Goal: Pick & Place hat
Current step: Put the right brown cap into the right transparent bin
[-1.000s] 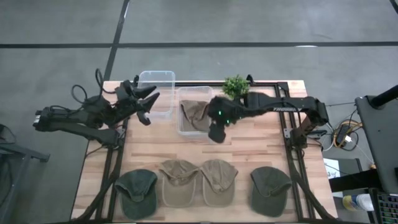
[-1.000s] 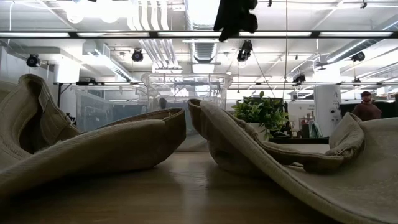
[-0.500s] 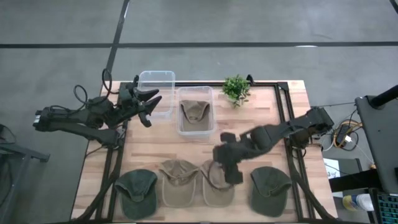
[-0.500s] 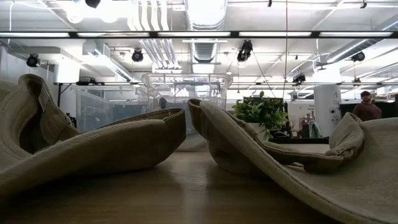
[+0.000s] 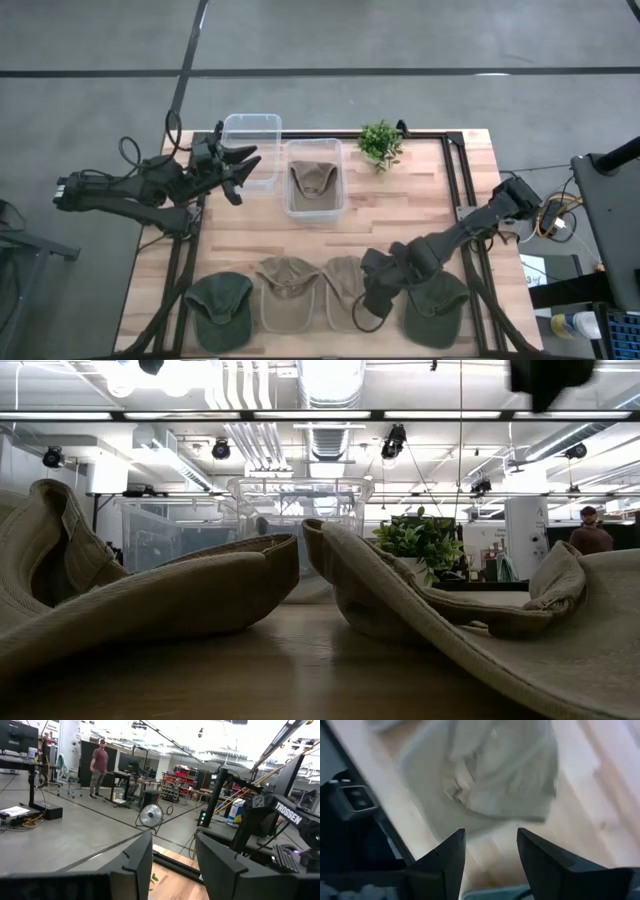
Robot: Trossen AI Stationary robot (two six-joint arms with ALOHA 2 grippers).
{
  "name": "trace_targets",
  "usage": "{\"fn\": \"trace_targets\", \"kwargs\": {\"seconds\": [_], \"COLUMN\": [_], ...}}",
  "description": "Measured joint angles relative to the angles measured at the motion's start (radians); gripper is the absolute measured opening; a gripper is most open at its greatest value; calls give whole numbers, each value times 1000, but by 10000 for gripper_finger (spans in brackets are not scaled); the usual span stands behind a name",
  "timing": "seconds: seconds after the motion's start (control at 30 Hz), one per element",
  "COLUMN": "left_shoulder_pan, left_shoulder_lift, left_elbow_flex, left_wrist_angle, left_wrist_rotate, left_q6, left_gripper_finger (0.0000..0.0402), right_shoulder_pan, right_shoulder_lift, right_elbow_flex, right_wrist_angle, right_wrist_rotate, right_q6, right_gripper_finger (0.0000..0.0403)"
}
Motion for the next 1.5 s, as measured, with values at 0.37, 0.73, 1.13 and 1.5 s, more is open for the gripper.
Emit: {"fn": "trace_targets", "kwargs": {"seconds": [0.37,0.73,1.13,1.5], "left_shoulder_pan": [0,0,0,0], "left_shoulder_lift": [0,2,12,28], "left_elbow_flex": [0,0,0,0], "left_wrist_angle": [-18,-27,-27,-26], "left_wrist_rotate": [-1,-2,-2,-2], "left_q6": [-7,-7,-6,-13], "left_gripper_finger": [145,145,145,145], "right_shoulder_pan": [60,73,71,70], "right_shoulder_lift": [0,0,0,0], "right_elbow_flex": [-206,-343,-495,-519], "right_wrist_angle": [304,437,665,754], "right_wrist_rotate": [-77,-86,-76,-21], "right_q6": [294,380,402,349], "right_gripper_finger": [171,171,171,167]}}
